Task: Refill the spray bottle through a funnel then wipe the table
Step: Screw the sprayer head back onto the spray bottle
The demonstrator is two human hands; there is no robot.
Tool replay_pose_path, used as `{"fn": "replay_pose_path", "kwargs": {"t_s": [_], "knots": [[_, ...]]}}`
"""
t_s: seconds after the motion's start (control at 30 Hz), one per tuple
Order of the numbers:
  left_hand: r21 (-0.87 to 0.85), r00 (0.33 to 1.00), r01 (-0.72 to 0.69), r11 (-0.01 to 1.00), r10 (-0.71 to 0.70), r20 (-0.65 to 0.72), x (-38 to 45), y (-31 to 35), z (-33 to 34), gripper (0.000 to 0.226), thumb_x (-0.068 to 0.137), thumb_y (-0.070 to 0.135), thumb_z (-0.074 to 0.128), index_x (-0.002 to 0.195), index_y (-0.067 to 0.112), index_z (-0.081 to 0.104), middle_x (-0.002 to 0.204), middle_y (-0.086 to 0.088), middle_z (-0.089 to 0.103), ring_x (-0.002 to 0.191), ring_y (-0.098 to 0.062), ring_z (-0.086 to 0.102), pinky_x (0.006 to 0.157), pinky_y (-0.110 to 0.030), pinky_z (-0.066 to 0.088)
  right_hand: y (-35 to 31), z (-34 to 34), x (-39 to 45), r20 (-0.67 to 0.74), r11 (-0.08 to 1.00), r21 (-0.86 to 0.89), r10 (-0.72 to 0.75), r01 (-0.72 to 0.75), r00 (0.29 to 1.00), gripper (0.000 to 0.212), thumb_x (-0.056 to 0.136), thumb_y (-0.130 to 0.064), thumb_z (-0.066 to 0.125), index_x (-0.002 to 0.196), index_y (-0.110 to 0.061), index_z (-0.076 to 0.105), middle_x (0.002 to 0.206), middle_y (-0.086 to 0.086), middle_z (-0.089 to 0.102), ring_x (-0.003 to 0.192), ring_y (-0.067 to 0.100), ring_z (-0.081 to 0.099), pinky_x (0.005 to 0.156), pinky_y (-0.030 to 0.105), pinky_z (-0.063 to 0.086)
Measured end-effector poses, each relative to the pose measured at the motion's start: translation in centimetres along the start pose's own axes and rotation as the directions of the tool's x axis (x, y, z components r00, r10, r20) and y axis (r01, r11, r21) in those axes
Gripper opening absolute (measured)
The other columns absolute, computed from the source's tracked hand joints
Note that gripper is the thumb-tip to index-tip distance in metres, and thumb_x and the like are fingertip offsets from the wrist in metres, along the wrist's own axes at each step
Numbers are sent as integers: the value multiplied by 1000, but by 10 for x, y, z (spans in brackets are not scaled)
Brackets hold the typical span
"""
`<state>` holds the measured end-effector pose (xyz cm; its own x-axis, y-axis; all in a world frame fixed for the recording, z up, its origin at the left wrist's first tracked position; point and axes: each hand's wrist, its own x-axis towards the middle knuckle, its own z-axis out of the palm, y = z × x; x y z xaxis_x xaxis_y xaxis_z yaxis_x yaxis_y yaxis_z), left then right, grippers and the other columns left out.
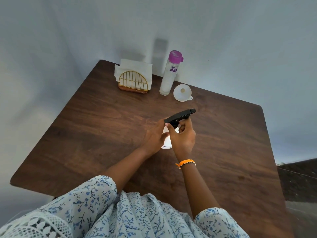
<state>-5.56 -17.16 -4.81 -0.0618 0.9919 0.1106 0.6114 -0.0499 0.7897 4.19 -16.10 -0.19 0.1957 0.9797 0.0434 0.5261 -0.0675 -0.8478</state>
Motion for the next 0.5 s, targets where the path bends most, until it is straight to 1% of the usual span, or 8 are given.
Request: {"fn": "replay_pose_path", "kwargs": {"t_s": [0.07, 0.17, 0.27, 0.33, 0.4, 0.43, 0.5], "knots": [[14, 1000, -11, 1000, 11, 10, 1, 0, -1, 41, 89, 9, 55, 128, 5, 45, 128, -12, 56, 117, -27, 52, 86, -22, 34, 2, -1, -2, 24, 1000, 19, -7, 7, 1000, 32, 73, -38, 74, 87, -23, 50, 60, -9, 45, 53, 7, 44, 53, 27, 39], [23, 1000, -7, 1000, 7, 18, 2, 1, 1, 40, 90, 10, 53, 129, 7, 45, 130, -10, 54, 118, -26, 51, 87, -18, 32, 4, -9, -2, 87, 999, 26, -33, 30, 996, 30, 77, -35, 72, 95, -26, 51, 67, -8, 53, 58, 6, 49, 57, 24, 45], [-5, 1000, 13, 1000, -12, 24, 2, 3, -1, 42, 90, 12, 53, 131, 10, 43, 131, -9, 52, 119, -24, 49, 89, -15, 28, 11, -11, -4, 149, 987, 151, -71, 48, 986, 20, 86, -22, 62, 105, -21, 59, 79, -9, 60, 66, 6, 51, 63, 25, 45], [-5, 1000, 12, 1000, -12, 19, 2, 3, -2, 43, 90, 13, 54, 131, 10, 43, 131, -9, 53, 118, -25, 50, 89, -17, 29, 14, -8, -5, 157, 975, 218, -72, 37, 985, 18, 88, -16, 60, 106, -16, 64, 82, -6, 62, 71, 10, 52, 66, 27, 45], [2, 1000, -4, 1000, 4, -3, 1, 3, -2, 45, 89, 12, 55, 132, 11, 44, 129, -9, 54, 116, -24, 52, 87, -16, 30, 15, -5, -3, 110, 971, 237, -33, 6, 993, 19, 84, -17, 65, 103, -15, 67, 70, -9, 57, 63, 5, 47, 62, 24, 43], [0, 1000, -15, 1000, 15, -15, 1, 2, -2, 45, 88, 12, 56, 132, 11, 45, 128, -8, 55, 114, -24, 53, 86, -17, 30, 14, -3, -3, 75, 972, 233, -1, -17, 997, 18, 81, -21, 68, 99, -17, 68, 63, -11, 52, 57, 2, 44, 59, 22, 40], [-11, 999, -25, 1000, 25, -39, 1, 1, 0, 41, 88, 10, 55, 128, 12, 48, 126, -6, 57, 111, -23, 55, 83, -17, 32, 10, 0, -3, 1, 984, 166, 58, -58, 998, 16, 76, -32, 72, 89, -26, 66, 58, -11, 44, 52, 3, 42, 55, 20, 37]]}}
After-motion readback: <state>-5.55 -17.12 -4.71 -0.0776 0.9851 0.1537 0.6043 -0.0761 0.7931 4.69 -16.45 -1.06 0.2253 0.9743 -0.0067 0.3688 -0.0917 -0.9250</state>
